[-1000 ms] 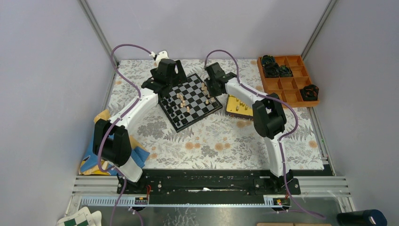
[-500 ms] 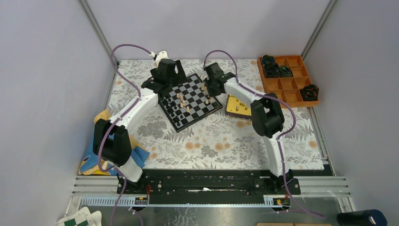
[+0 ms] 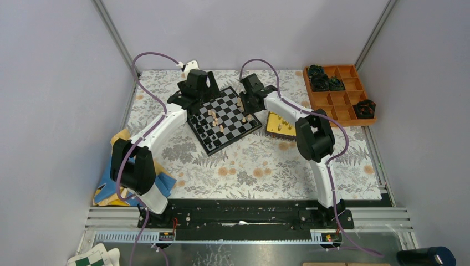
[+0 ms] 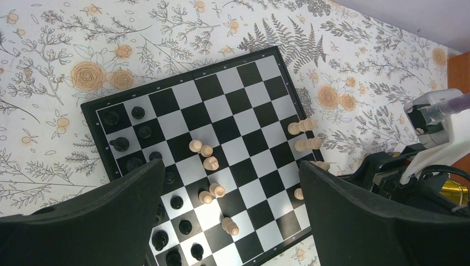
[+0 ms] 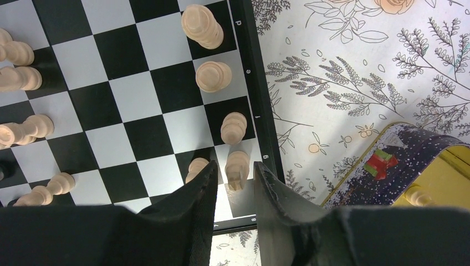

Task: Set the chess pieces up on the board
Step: Place the chess piece on the chessboard.

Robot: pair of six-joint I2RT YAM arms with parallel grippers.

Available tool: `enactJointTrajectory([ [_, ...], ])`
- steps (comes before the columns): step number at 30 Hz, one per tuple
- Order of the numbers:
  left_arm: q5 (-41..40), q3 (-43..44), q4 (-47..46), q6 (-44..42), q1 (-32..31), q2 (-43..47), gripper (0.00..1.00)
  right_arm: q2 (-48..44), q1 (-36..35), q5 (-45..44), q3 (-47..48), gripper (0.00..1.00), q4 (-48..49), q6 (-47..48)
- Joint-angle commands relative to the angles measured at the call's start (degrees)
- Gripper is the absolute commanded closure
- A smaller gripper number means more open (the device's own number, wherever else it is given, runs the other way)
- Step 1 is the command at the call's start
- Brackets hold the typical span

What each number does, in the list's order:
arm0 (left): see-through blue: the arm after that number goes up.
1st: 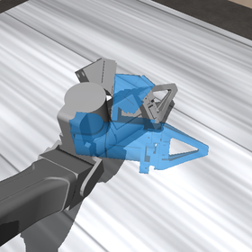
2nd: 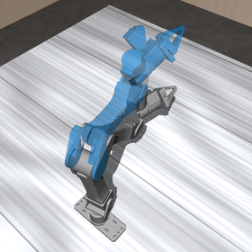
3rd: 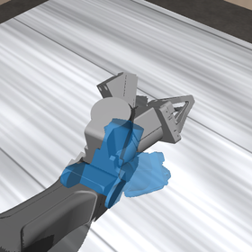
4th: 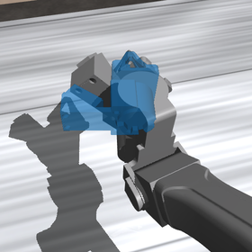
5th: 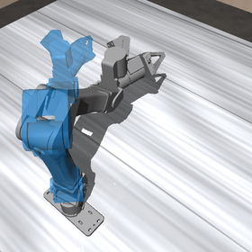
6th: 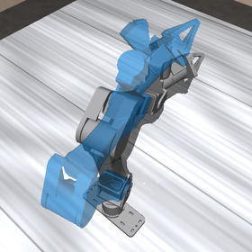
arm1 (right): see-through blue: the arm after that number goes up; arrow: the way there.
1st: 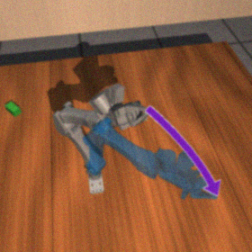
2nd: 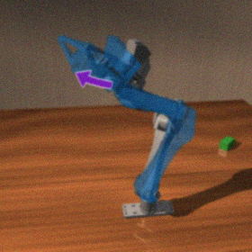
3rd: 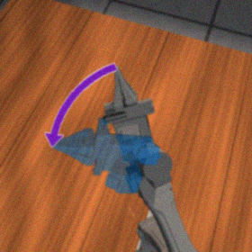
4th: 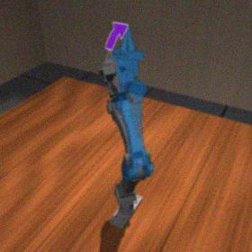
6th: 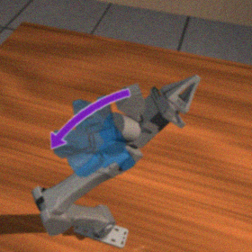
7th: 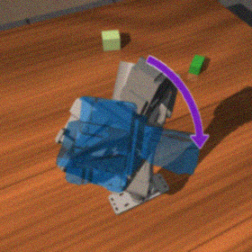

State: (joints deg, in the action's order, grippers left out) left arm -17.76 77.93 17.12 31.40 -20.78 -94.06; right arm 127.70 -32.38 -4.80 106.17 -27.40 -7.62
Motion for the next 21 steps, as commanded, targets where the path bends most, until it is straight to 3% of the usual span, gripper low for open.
enactJointTrajectory([
  [1,0.04,-0.14,-1.74,0.16,0.63,0.23,0.01,-1.76,-0.58,1.24,1.8,0.63,1.4,0.76],
  [13,1.28,1.19,-1.45,-0.84,0.65,2.08,0.01,-5.08,-0.77,1.37,1.96,0.62,1.97,0.63],
  [21,10.76,11.98,4.55,1.26,0.78,1.79,0.01,-12.11,-0.35,-3.87,-1.74,0.6,5.21,-0.16],
])
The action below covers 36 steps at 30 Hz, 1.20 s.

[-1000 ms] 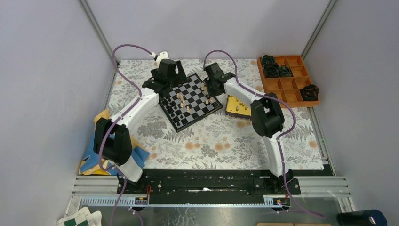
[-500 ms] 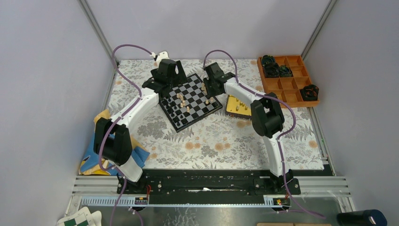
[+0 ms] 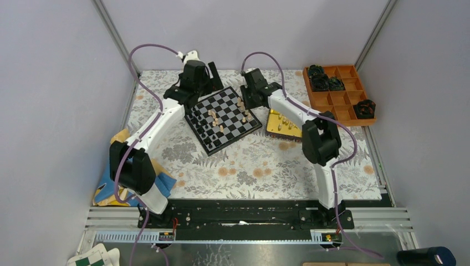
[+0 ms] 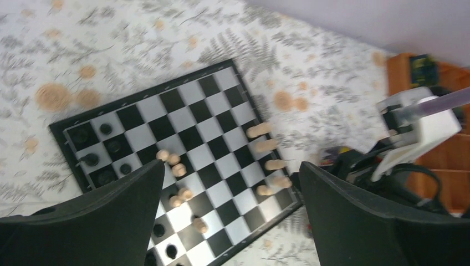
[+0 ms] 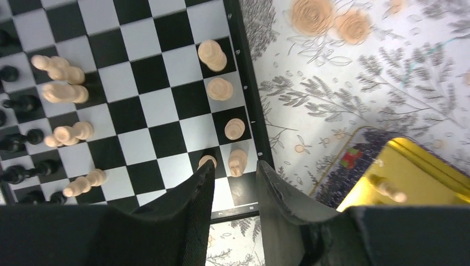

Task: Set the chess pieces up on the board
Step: Place the chess piece on the chessboard, then pick up the chess piece from the storage box.

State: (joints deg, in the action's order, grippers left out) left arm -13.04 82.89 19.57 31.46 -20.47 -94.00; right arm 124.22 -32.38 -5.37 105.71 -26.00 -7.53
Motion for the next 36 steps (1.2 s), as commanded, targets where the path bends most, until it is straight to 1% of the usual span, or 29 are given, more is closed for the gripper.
enactJointTrajectory([
  [1,7.24,8.11,2.62,1.57,0.52,1.82,0.01,-9.61,0.0,-4.01,-2.32,0.59,4.64,-0.64],
  [5,10.19,11.01,4.65,3.07,0.61,2.63,0.01,-12.5,1.38,-6.66,-6.46,0.58,8.34,-1.88],
  [8,10.39,12.6,6.92,4.68,0.61,3.16,0.01,-12.89,2.68,-9.28,-8.75,0.57,10.13,-3.15],
  [12,7.36,12.42,9.94,9.26,0.61,3.78,0.01,-14.17,4.6,-13.51,-15.76,0.56,16.46,-5.47],
  [16,2.85,12.56,14.31,16.56,0.48,3.79,0.01,-13.25,7.38,-15.13,-21.17,0.55,20.96,-7.8],
  [19,2.2,15.97,17.94,20.0,0.18,2.03,0.01,-10.96,8.7,-16.2,-22.22,0.55,21.26,-8.86],
  [21,1.26,20.16,23.61,21.53,0.35,-0.31,0.01,-10.29,8.74,-16.68,-23.08,0.55,22.89,-8.91],
  [22,0.74,20.91,24.79,22.03,0.34,-0.62,0.01,-10.3,8.78,-16.69,-23.58,0.55,24.23,-8.97],
  [26,-1.99,22.17,26.12,22.07,0.25,-0.83,0.01,-9.59,8.74,-17.99,-22.5,0.54,25.1,-8.38],
  [30,-0.5,22.12,26.05,22.04,0.26,-1.15,0.01,-9.0,8.83,-19.47,-22.13,0.54,24.94,-7.85],
  [36,-1.57,21.33,25.73,21.97,0.25,-1.11,0.01,-9.27,9.25,-19.94,-24.14,0.54,25.41,-7.17],
])
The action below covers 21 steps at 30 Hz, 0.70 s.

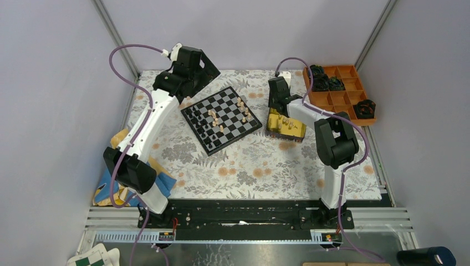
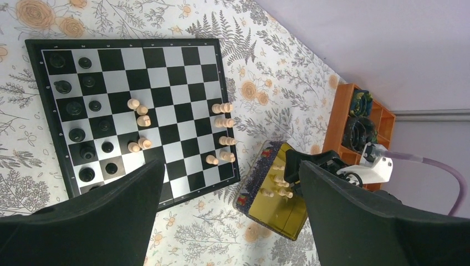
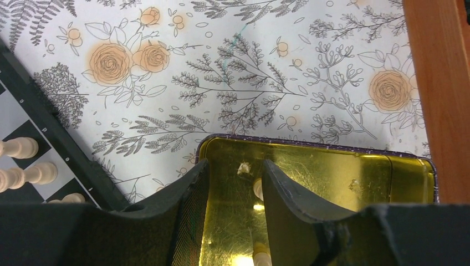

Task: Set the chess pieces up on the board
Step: Pick up the chess piece from the storage box.

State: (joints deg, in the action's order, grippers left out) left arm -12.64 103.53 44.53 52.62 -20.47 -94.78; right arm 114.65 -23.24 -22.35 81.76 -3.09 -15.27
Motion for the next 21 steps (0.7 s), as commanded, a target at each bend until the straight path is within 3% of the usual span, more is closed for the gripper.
enactJointTrajectory([
  [1,-2.68,0.14,0.46,0.77,0.13,-0.14,0.01,-0.03,0.29,-3.0,-0.64,0.54,2.55,0.65],
  [21,-3.37,-2.02,-2.35,0.18,0.08,2.82,0.01,-8.83,0.57,-3.66,-12.0,0.53,4.32,-0.12],
])
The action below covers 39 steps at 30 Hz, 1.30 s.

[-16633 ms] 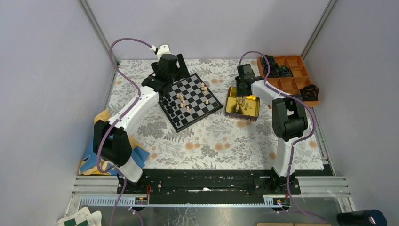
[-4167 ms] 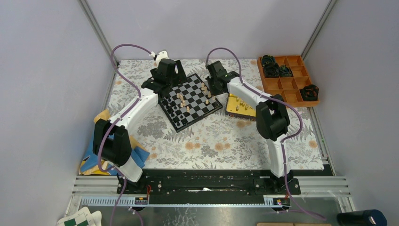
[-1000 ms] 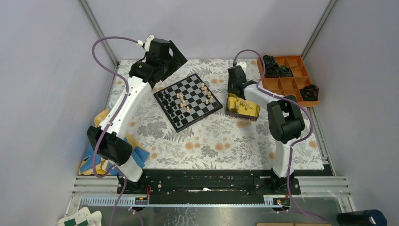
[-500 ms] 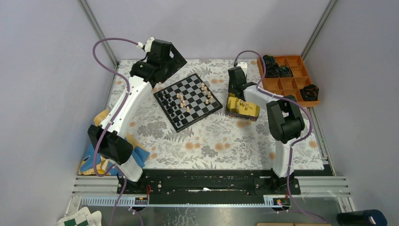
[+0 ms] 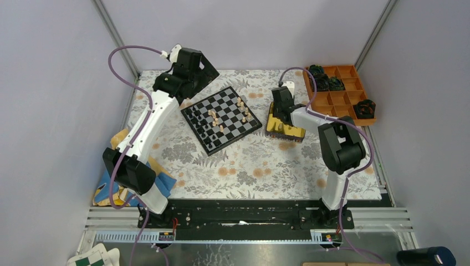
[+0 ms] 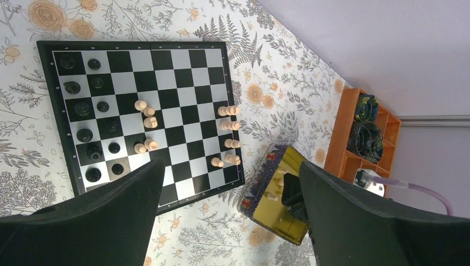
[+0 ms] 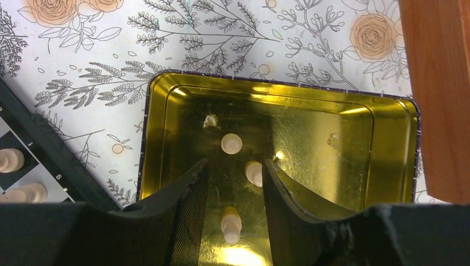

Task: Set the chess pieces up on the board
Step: Pick up the chess piece from the storage box.

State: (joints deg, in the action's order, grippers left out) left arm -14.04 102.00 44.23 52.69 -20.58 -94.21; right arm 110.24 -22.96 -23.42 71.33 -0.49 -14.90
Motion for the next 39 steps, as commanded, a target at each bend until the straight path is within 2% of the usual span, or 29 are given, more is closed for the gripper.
enactJointTrajectory([
  [1,-1.77,-0.48,-2.08,0.18,0.19,2.26,0.01,-4.36,0.26,-2.74,-1.77,0.53,1.72,-0.37],
  [8,1.41,-1.89,-4.25,0.14,0.11,1.63,0.01,-2.03,0.27,-2.81,-1.26,0.53,2.18,-0.11],
  [24,-0.5,-4.79,-5.41,-0.29,0.91,1.23,0.01,3.29,0.93,-0.34,2.68,0.56,2.98,0.34],
  [28,-0.51,-5.76,-6.15,-0.5,1.37,1.15,0.01,3.62,1.07,-0.03,3.14,0.63,3.14,0.46],
  [33,-0.55,-6.19,-6.38,-0.23,1.87,0.67,0.01,3.71,1.25,0.63,4.0,0.78,2.18,0.48],
  [39,-0.59,-6.23,-6.59,-0.22,2.03,0.46,0.01,3.16,1.33,0.77,4.43,0.91,1.22,0.39],
])
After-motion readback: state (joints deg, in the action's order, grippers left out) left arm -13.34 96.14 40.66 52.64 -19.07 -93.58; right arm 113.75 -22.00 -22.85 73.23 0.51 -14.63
